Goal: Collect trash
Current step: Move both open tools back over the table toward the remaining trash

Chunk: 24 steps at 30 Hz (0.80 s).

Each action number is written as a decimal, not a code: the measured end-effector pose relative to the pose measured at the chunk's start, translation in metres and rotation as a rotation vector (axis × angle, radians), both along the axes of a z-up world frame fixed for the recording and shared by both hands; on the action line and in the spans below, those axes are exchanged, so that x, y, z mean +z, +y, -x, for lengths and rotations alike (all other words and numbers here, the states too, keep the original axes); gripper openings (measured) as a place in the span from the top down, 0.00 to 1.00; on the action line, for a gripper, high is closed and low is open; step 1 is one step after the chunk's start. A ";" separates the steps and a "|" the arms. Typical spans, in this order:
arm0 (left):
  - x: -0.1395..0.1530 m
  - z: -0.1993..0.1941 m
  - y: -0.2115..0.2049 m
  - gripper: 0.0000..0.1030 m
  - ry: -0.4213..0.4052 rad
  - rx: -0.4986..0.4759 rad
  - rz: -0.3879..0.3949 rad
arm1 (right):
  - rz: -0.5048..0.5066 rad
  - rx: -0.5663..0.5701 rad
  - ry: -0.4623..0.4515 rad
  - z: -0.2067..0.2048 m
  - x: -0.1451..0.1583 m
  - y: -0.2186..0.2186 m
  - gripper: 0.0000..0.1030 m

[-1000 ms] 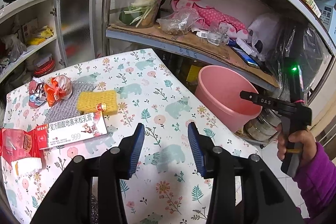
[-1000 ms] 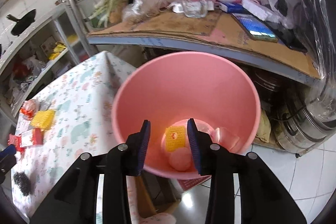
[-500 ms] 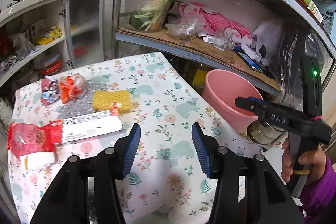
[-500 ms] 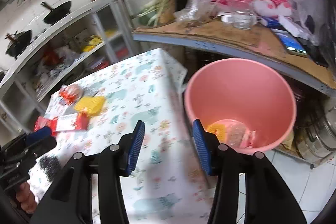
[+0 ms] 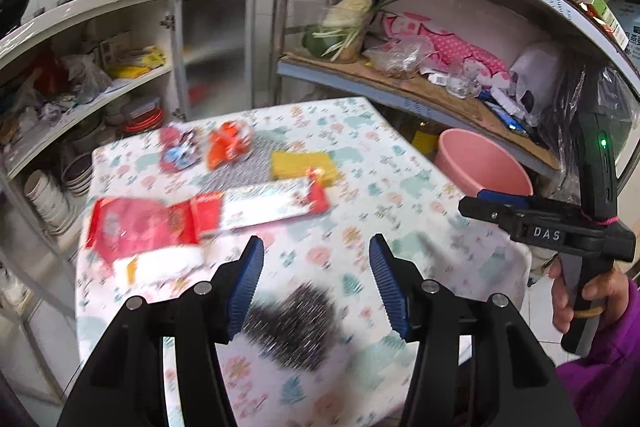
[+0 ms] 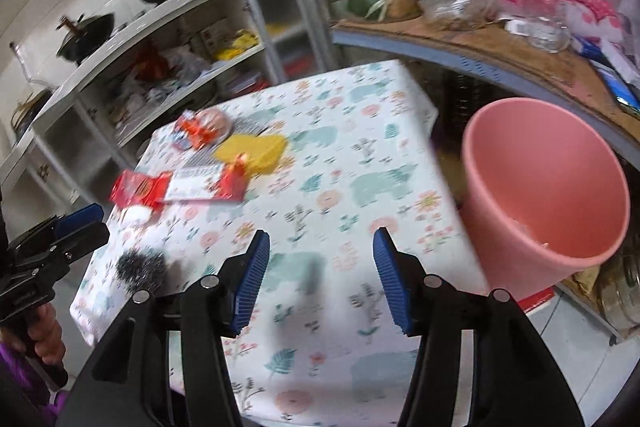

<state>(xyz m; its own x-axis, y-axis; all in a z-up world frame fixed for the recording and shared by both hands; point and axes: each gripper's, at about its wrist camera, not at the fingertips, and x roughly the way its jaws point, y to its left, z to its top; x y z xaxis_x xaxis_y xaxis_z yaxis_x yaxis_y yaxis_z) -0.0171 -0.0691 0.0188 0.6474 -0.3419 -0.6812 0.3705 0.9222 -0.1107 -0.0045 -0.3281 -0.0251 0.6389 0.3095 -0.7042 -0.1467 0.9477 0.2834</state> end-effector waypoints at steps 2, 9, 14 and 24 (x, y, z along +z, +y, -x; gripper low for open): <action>-0.005 0.006 0.011 0.47 0.015 0.008 -0.004 | -0.001 0.044 0.005 0.001 -0.002 0.012 0.47; -0.032 0.015 0.036 0.47 0.090 0.044 -0.022 | 0.014 0.153 0.020 0.002 -0.009 0.045 0.47; -0.050 0.006 0.043 0.47 0.160 0.060 0.020 | 0.013 0.171 0.046 -0.001 -0.015 0.051 0.47; -0.064 -0.005 0.032 0.72 0.177 -0.008 0.058 | -0.016 0.223 0.052 -0.033 -0.009 0.068 0.47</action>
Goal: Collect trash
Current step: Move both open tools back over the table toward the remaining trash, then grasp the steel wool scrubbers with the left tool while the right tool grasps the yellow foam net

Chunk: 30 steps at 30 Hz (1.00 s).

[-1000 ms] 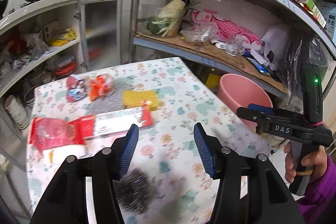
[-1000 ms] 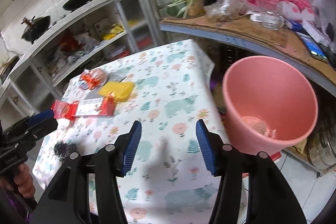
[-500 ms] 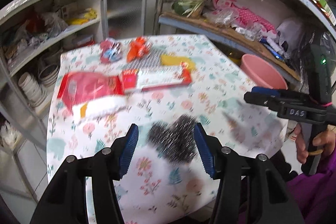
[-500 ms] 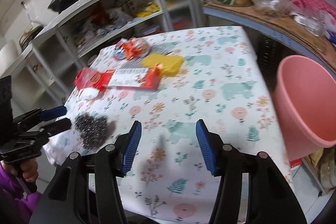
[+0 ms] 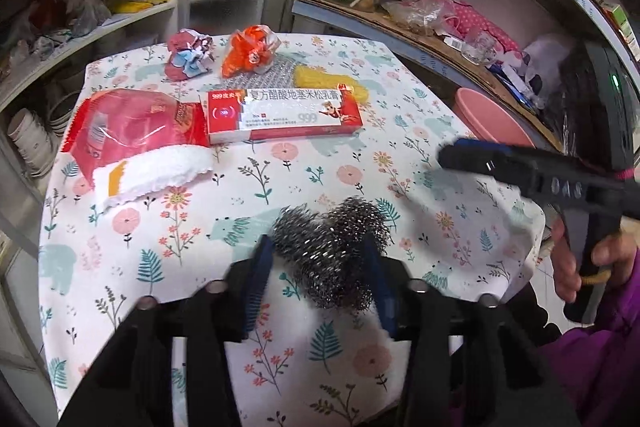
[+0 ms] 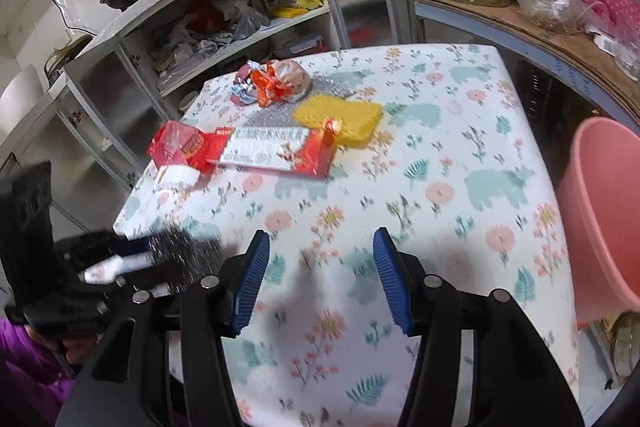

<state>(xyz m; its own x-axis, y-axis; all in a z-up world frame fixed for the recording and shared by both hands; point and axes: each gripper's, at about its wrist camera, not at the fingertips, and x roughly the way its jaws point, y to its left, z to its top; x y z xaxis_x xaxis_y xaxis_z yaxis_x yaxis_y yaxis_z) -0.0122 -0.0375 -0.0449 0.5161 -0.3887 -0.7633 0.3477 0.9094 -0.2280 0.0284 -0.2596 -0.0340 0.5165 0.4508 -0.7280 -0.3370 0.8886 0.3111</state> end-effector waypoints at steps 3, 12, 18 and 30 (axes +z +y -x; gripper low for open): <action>0.002 0.000 0.004 0.85 -0.025 0.005 0.009 | -0.005 0.021 -0.004 -0.016 0.001 0.009 0.47; 0.016 -0.011 0.039 0.87 -0.077 0.119 0.022 | -0.037 -0.050 0.033 -0.079 0.002 0.005 0.47; 0.020 -0.021 0.043 0.87 -0.086 0.123 0.024 | -0.031 -0.111 0.099 -0.120 -0.015 0.002 0.47; 0.018 -0.029 0.036 0.87 -0.075 0.126 0.010 | -0.027 -0.101 0.129 -0.134 -0.039 0.015 0.95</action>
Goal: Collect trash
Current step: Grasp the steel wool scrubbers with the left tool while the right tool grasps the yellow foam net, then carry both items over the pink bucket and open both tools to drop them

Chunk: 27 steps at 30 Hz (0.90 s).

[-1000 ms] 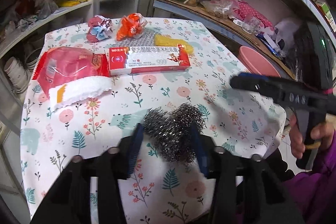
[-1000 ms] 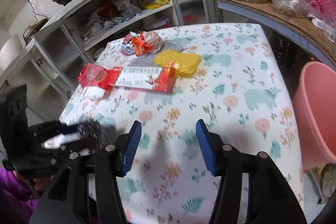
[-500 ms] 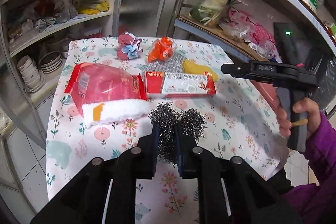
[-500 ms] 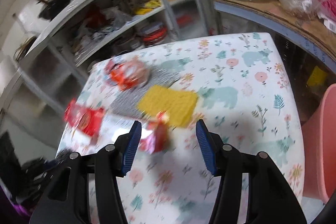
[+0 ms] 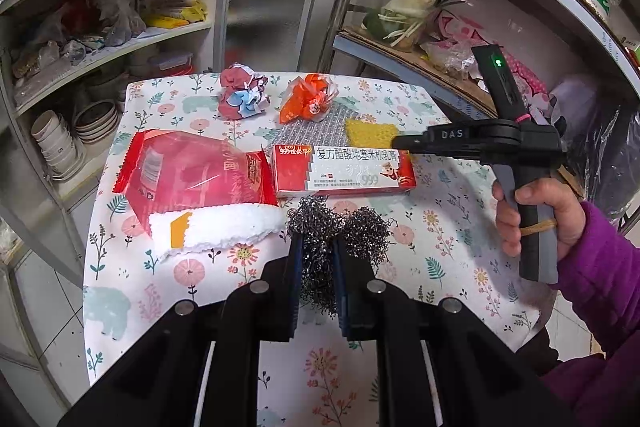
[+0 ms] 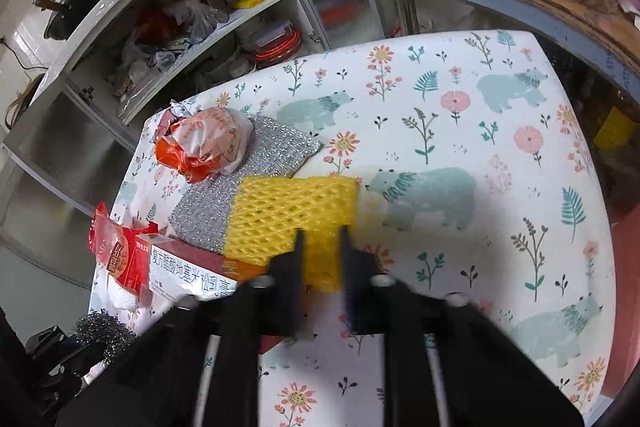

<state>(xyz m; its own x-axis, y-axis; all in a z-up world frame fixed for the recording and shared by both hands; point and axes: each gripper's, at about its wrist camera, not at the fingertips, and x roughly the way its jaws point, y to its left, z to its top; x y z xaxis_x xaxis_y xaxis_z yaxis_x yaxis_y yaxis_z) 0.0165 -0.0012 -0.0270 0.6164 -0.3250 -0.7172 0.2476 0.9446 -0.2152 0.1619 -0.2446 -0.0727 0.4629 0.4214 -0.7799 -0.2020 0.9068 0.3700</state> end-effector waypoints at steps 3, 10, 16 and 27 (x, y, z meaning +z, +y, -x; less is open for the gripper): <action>0.001 0.000 -0.001 0.87 -0.003 0.006 -0.001 | -0.012 -0.013 -0.044 0.011 0.008 -0.008 0.95; 0.010 0.005 -0.007 0.87 -0.031 -0.003 -0.005 | -0.024 -0.055 -0.131 0.037 0.032 -0.031 0.96; 0.018 0.006 -0.013 0.87 -0.052 -0.003 -0.008 | -0.029 -0.086 -0.187 0.062 0.054 -0.051 0.96; 0.041 0.000 -0.055 0.87 -0.110 -0.067 -0.013 | -0.028 -0.164 -0.264 0.105 0.079 -0.097 0.96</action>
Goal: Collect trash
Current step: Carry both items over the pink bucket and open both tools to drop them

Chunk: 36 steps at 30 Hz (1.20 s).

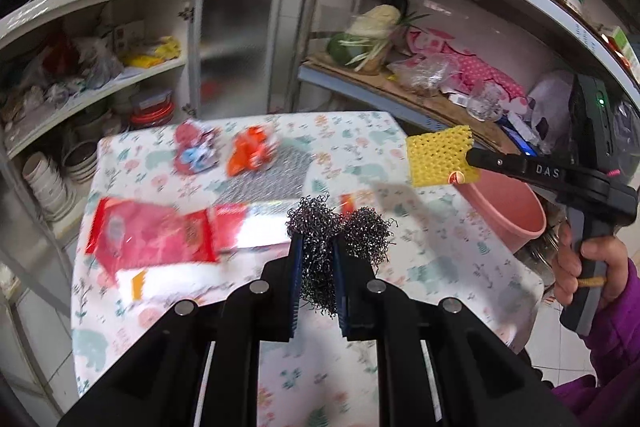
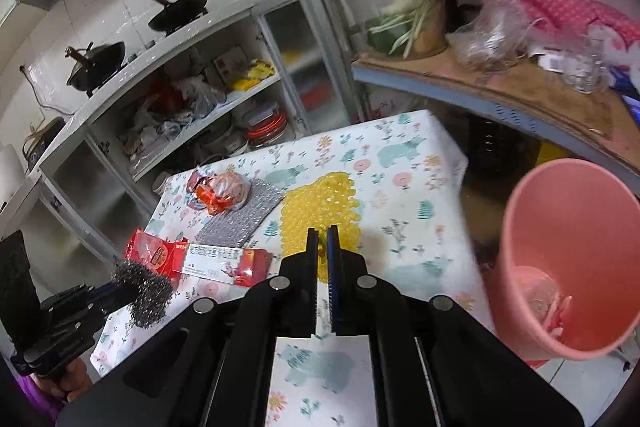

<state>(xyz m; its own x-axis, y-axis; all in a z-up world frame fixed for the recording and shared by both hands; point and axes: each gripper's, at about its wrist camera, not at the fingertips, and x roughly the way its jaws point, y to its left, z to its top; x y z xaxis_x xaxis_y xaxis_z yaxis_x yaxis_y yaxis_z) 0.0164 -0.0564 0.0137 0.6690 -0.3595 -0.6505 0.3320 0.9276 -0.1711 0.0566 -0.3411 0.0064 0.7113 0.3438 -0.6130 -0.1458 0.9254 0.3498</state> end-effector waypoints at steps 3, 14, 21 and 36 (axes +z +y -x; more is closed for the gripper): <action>0.006 -0.005 -0.020 0.87 -0.017 -0.033 -0.003 | -0.003 -0.041 -0.007 0.010 0.002 -0.020 0.96; 0.027 -0.023 -0.114 0.87 -0.082 -0.191 -0.002 | -0.016 -0.195 -0.031 0.037 0.007 -0.088 0.95; 0.031 -0.032 -0.174 0.87 -0.098 -0.290 -0.004 | -0.009 -0.306 -0.024 0.051 0.002 -0.130 0.95; -0.001 -0.056 -0.268 0.87 -0.016 -0.426 -0.012 | 0.014 -0.422 0.053 0.057 -0.029 -0.174 0.95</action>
